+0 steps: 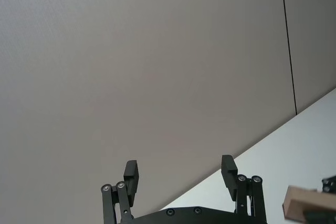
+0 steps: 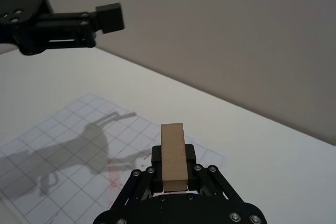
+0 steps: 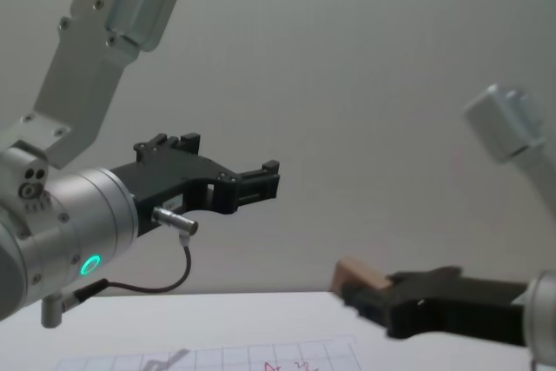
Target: Use the one hand to pick up the stamp and affix it onto the A4 paper.
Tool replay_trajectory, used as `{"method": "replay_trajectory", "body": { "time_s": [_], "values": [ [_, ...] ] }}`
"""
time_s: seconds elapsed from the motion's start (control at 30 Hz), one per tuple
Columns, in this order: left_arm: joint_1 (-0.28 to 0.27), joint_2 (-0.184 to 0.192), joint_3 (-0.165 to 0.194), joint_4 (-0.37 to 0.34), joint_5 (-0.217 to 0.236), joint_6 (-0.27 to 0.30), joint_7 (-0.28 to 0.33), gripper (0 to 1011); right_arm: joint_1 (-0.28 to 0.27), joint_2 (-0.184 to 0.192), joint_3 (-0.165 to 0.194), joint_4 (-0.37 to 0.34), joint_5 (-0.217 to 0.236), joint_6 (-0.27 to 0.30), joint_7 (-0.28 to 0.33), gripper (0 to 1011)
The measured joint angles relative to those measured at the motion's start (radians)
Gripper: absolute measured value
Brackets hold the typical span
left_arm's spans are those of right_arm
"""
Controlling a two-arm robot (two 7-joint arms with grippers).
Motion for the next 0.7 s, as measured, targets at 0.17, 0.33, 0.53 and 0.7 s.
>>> {"method": "replay_trajectory", "body": {
  "time_s": [0.17, 0.33, 0.53, 0.7],
  "values": [
    [0.0, 0.0, 0.0, 0.0, 0.0, 0.0, 0.0, 1001, -0.024, 0.028, 0.026, -0.036, 0.032, -0.008, -0.06, 220],
    [0.0, 0.0, 0.0, 0.0, 0.0, 0.0, 0.0, 1001, -0.055, 0.063, 0.055, -0.072, 0.058, -0.01, -0.122, 220],
    [0.0, 0.0, 0.0, 0.0, 0.0, 0.0, 0.0, 1001, -0.091, 0.103, 0.087, -0.105, 0.083, -0.007, -0.183, 220],
    [0.0, 0.0, 0.0, 0.0, 0.0, 0.0, 0.0, 1001, -0.132, 0.146, 0.121, -0.135, 0.11, 0.009, -0.244, 220]
  ]
}}
